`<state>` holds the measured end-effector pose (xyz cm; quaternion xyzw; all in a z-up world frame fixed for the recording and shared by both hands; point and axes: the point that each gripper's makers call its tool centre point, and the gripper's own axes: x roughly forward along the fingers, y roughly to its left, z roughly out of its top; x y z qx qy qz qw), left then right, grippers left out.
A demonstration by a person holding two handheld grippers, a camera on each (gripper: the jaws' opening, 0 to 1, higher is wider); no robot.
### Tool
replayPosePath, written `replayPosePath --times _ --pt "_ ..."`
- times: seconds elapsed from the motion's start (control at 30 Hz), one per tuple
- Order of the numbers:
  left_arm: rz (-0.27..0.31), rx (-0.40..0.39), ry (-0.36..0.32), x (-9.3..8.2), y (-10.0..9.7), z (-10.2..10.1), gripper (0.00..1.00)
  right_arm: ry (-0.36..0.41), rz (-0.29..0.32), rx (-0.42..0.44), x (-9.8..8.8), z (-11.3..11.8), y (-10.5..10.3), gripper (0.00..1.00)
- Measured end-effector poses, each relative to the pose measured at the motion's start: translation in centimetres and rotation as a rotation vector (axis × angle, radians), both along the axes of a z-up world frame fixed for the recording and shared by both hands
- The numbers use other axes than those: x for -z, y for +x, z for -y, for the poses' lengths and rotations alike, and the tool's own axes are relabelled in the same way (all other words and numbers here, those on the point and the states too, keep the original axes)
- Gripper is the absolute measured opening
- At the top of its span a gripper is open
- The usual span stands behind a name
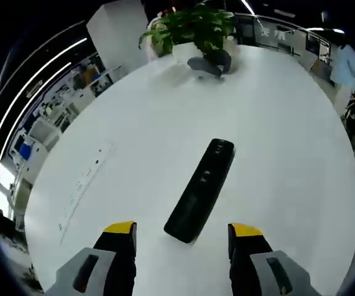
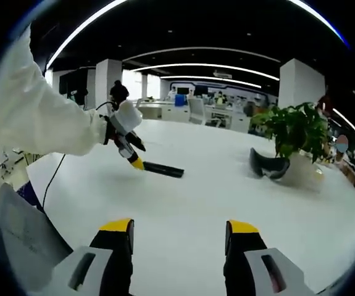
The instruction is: Press the specified remote control buttons in sequence, fully releasing each button before pressing the next.
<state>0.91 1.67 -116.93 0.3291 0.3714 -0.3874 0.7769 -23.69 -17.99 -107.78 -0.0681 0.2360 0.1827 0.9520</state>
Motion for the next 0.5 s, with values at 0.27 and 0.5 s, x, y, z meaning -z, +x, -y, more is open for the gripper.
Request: replayPosePath --times 0.27,0.5 --pt "-0.014 0.052 0.099 0.8 1.1 0.0 0.50 0.005 -0.013 0.011 0.3 0.2 0.0 0.56" --pt "-0.075 0.082 0.131 1.7 1.1 0.0 0.49 0.001 -0.017 0.007 0.3 0.1 0.0 0.56"
